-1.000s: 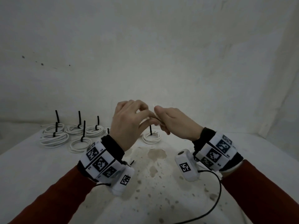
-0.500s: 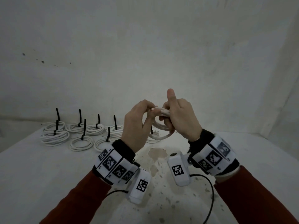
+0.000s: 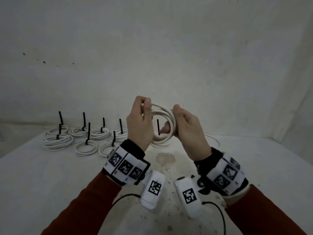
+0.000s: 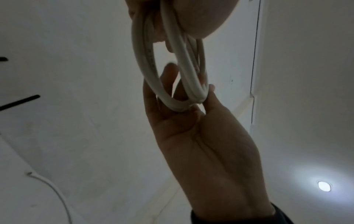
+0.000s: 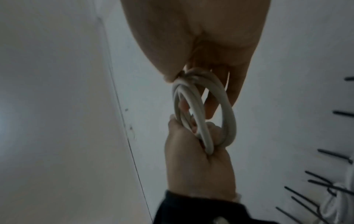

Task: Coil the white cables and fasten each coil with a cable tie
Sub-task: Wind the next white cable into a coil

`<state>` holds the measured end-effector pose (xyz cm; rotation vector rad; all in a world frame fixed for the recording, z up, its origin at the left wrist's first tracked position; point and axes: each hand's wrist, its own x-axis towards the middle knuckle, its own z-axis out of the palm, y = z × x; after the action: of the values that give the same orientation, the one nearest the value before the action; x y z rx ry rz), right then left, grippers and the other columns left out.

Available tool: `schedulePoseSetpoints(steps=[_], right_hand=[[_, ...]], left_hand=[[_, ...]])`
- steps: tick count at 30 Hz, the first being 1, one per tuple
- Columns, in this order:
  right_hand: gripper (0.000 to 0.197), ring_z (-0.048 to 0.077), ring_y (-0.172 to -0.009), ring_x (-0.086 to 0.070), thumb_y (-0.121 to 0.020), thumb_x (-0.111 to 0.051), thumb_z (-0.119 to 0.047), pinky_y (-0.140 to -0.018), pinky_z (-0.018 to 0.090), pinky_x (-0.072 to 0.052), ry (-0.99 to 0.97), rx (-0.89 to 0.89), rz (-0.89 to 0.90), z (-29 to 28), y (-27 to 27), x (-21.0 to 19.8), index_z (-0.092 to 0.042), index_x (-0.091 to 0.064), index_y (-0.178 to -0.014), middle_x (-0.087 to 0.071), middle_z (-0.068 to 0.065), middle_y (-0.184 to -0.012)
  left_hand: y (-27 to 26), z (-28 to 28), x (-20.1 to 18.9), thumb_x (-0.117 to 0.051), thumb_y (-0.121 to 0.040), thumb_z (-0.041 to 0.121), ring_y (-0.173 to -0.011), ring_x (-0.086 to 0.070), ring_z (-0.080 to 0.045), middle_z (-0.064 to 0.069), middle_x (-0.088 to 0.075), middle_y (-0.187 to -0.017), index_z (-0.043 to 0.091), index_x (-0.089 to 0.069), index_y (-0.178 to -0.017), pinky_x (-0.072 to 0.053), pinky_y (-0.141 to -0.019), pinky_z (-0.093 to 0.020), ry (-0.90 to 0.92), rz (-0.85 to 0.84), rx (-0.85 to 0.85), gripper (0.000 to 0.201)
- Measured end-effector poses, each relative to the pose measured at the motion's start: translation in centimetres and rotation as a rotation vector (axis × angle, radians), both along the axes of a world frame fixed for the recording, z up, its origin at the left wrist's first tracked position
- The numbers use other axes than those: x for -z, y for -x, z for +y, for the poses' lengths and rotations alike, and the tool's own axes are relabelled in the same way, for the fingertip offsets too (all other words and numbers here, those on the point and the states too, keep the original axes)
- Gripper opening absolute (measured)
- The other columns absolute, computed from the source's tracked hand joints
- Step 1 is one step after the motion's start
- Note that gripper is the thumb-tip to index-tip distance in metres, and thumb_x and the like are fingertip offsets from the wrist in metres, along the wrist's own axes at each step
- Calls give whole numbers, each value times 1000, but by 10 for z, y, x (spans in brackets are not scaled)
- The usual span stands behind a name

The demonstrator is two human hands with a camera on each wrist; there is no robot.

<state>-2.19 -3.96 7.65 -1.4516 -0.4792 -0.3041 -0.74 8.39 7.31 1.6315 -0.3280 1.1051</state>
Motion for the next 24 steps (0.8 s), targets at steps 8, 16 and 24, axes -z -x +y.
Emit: schedulePoseSetpoints(steps=[8, 16, 24], right_hand=[[9, 14, -46, -52, -96, -52, -15, -62, 29, -53, -44, -200, 110, -4, -7, 2, -7, -51, -94, -49, -3, -53], [28, 9, -37, -29, -92, -63, -26, -39, 22, -31, -164, 76, 165, 0, -10, -6, -13, -50, -70, -34, -5, -46], [39, 12, -42, -37, -85, -69, -38, -49, 28, -34, 111, 296, -26, -4, -14, -9, -15, -47, -63, -43, -9, -41]], left_hand=[[-1, 1, -1, -38, -101, 23, -40, -42, -8, 7, -48, -51, 14, -42, -77, -35, -45, -21, 72, 210, 169, 26], [8, 0, -6, -27, -97, 21, -56, -45, -21, -5, -47, -56, 5, -50, -78, -43, -52, -26, 334, 671, 893, 34], [6, 16, -19, -30, -99, 47, -60, -58, -16, -2, -57, -62, 9, -61, -77, -45, -72, -32, 55, 934, 977, 54]])
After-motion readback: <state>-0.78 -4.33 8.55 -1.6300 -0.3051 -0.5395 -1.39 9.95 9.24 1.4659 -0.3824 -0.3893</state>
